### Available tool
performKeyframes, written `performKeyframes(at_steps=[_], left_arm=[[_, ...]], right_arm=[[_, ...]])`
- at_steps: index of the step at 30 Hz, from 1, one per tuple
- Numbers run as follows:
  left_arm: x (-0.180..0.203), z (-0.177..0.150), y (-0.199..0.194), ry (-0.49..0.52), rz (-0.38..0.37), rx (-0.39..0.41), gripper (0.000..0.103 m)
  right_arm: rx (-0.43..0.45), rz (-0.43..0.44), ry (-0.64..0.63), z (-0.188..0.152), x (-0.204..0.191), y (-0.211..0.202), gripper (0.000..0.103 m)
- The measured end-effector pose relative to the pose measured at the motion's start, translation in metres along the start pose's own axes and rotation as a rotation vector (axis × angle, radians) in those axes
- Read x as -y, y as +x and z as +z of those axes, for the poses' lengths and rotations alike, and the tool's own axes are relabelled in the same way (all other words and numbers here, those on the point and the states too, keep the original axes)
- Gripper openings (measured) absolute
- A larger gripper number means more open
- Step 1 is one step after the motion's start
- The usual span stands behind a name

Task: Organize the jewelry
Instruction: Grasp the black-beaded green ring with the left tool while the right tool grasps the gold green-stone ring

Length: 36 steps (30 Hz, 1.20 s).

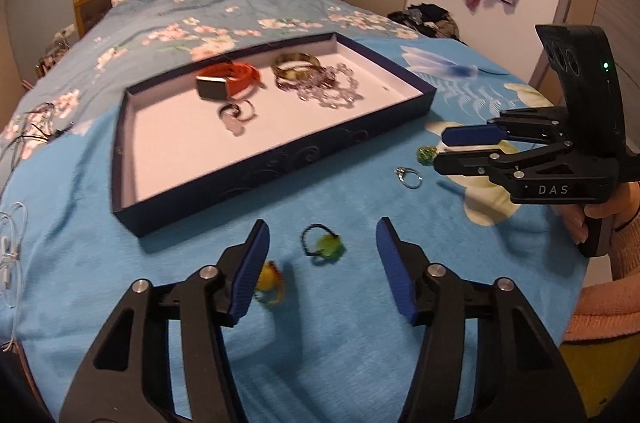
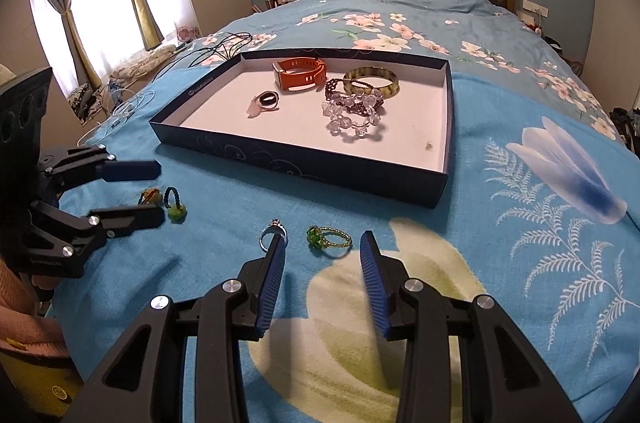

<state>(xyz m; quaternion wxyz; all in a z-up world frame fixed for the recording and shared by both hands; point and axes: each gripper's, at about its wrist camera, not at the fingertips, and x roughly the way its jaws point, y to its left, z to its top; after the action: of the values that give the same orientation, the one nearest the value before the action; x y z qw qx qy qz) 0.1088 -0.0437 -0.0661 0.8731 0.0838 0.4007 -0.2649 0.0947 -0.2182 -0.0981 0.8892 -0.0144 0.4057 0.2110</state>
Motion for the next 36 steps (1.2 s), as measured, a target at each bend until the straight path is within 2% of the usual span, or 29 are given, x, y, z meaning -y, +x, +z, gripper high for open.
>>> performKeyframes(at_steps=[3, 11, 23, 27, 29, 31, 36], left_arm=[[0.001, 0.001, 0.008, -0.01, -0.021, -0.031, 0.049], [0.001, -0.001, 0.02, -0.027, -0.038, -0.069, 0.046], [-0.009, 0.0, 0.022, -0.059, -0.001, -0.067, 0.022], [-0.01, 0.0, 0.022, -0.066, 0.001, -0.061, 0.022], [-0.009, -0.001, 0.021, -0.065, 0.006, -0.059, 0.022], [-0.008, -0.001, 0.021, -0.064, 0.011, -0.056, 0.021], [-0.011, -0.002, 0.021, -0.078, 0.008, -0.05, 0.021]], right_arm=[[-0.002, -0.002, 0.006, 0.0, 0.0, 0.001, 0.042], [-0.015, 0.003, 0.006, 0.0, 0.001, 0.004, 0.042], [-0.047, -0.04, -0.029, 0.005, -0.004, 0.015, 0.042], [-0.05, -0.061, -0.049, 0.005, -0.007, 0.016, 0.038], [-0.05, -0.061, -0.053, 0.005, -0.007, 0.016, 0.033], [-0.049, -0.058, -0.055, 0.005, -0.007, 0.016, 0.023], [-0.047, -0.056, -0.058, 0.005, -0.008, 0.015, 0.016]])
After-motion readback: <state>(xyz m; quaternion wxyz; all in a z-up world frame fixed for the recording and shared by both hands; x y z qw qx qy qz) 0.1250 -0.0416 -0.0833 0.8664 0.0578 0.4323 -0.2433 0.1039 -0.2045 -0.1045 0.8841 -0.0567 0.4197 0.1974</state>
